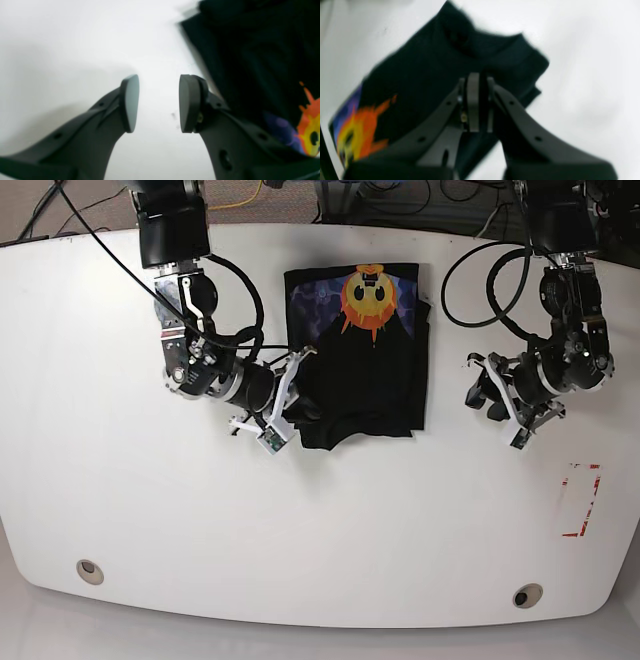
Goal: Layout the t-shirt on the table in an organized manner, then fold the t-shirt properly
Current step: 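Grasp the bundle edges with both grippers and rotate it upright, then grasp the folded shirt with the left gripper and slide it to the table edge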
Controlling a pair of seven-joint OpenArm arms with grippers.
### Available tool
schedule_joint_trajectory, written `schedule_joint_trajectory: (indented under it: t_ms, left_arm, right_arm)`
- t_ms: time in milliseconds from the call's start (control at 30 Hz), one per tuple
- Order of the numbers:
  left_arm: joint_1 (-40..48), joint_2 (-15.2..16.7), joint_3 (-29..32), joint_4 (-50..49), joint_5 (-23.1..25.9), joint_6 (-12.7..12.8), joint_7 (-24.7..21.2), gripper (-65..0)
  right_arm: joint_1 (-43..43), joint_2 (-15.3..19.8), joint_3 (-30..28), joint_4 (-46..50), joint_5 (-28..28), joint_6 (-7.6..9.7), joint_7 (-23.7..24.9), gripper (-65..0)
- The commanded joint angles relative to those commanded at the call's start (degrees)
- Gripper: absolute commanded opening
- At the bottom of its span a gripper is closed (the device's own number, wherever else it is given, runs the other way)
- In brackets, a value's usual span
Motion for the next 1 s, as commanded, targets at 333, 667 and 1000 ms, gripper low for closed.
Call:
schedule_joint_trajectory:
  t_ms: [333,667,1000]
  left_arm:
    - [-0.18,0.44,0.70,-0.09,0.18,0.18,-0.26,-40.6]
    - [-3.43,5.45,11.87,-0.09,0.35,12.04,-7.82,-40.6]
    - [-1.58,13.63,26.90,-0.26,13.36,26.64,-22.42,-40.6]
  right_arm:
    - [0.18,2.55,0.26,5.45,0.53,0.00,-1.05,-61.0]
    - [-6.77,6.07,9.49,17.41,0.53,0.00,-7.91,-61.0]
    - [-15.03,9.58,16.97,23.91,0.62,0.00,-7.91,-61.0]
